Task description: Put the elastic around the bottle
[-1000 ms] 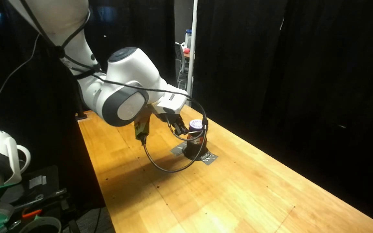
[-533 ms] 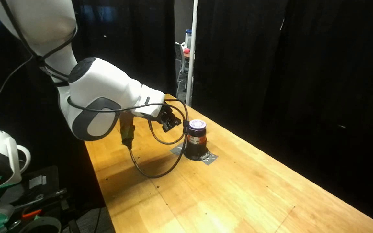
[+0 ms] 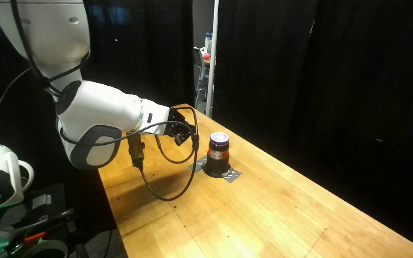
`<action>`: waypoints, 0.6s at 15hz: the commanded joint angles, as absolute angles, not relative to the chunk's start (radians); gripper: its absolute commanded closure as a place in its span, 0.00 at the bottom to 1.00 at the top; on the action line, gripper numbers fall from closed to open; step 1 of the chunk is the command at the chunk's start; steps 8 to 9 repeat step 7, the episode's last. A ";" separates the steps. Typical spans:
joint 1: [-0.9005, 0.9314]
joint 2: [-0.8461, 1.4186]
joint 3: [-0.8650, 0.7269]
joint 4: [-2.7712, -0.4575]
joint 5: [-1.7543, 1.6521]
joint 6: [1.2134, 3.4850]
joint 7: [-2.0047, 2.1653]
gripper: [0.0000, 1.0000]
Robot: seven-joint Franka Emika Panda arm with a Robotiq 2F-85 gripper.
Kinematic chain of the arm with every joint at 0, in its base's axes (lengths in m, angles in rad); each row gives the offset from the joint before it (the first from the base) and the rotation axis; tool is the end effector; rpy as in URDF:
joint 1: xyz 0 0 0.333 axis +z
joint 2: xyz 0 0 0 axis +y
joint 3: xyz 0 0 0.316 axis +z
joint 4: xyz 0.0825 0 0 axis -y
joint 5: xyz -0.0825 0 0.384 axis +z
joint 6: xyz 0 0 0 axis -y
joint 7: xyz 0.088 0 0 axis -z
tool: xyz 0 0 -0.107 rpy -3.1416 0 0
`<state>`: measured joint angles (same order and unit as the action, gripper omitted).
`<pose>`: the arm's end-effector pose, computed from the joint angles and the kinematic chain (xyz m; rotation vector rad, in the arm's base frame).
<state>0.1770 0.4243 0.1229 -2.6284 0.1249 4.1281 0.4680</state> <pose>0.4413 0.1183 0.2389 -2.3893 0.4102 -1.3440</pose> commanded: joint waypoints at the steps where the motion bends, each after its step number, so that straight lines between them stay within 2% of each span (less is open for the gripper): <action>1: 0.170 0.477 0.150 -2.614 0.180 4.242 0.395 0.90; 2: 0.169 0.482 0.154 -2.614 0.186 4.241 0.387 0.89; 3: 0.169 0.473 0.160 -2.622 0.199 4.210 0.382 0.65; 5: 0.153 0.404 0.176 -2.658 0.197 4.006 0.390 0.62; 6: 0.150 0.466 0.171 -2.628 0.179 4.113 0.398 0.56; 7: 0.149 0.464 0.174 -2.626 0.179 4.085 0.399 0.72; 9: 0.149 0.464 0.174 -2.626 0.179 4.085 0.399 0.72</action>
